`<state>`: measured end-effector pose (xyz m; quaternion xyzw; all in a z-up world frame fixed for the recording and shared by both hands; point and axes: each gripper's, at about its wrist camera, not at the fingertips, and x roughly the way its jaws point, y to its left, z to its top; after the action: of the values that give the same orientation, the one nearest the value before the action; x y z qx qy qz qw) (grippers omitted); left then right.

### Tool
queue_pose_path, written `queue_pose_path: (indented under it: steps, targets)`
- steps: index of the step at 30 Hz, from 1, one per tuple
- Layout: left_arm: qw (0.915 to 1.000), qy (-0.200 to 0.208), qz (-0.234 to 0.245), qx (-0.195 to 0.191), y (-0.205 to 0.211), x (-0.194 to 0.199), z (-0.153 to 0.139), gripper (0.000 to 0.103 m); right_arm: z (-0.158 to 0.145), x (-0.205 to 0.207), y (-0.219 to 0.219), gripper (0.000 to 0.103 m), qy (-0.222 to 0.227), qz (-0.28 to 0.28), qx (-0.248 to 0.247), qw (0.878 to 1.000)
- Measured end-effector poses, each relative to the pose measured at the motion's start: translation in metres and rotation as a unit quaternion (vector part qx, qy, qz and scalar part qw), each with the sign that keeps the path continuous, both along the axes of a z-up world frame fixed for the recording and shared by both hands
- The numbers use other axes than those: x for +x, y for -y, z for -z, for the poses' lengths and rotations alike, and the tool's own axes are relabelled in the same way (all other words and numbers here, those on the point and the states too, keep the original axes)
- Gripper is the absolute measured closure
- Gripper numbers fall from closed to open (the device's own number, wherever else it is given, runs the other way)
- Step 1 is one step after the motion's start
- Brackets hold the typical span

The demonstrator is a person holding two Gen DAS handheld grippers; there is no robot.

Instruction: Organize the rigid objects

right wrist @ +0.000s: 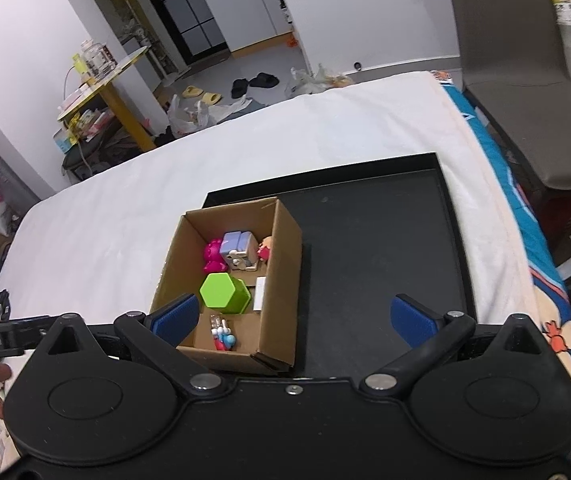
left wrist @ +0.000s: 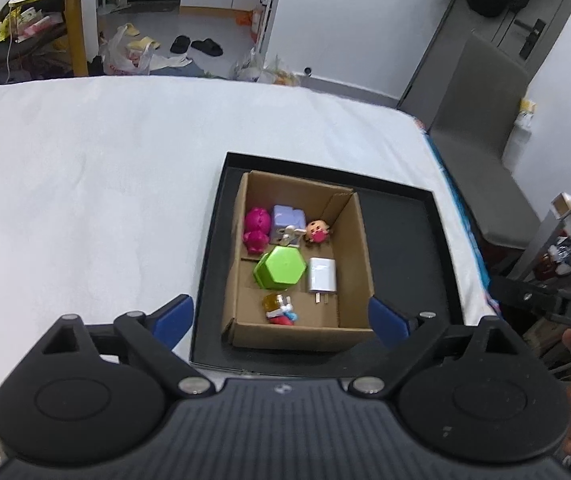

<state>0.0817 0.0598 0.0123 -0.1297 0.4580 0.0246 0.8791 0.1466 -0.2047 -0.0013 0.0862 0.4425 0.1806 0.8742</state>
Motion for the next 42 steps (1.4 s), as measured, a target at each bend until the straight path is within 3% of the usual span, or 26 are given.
queue_pose_path:
  steps: [6,19,26,42]
  targets:
    - [0.9996,0.022,-0.003,-0.016,0.001,-0.014,-0.018,0.006,-0.013,-0.014,0.002,0.0,0.018,0.002,-0.009,1.0]
    - [0.9975,0.069,0.011,0.007,0.007,-0.048,-0.048,0.005,-0.033,-0.045,0.009,0.0,0.035,0.024,-0.005,0.999]
    - [0.996,0.084,0.015,-0.027,0.006,-0.059,-0.06,0.004,-0.048,-0.056,0.009,0.0,0.053,0.028,-0.009,0.998]
    - [0.9959,0.089,0.01,0.012,0.001,-0.077,-0.06,0.003,-0.062,-0.074,0.0,0.0,0.073,0.032,-0.038,0.996]
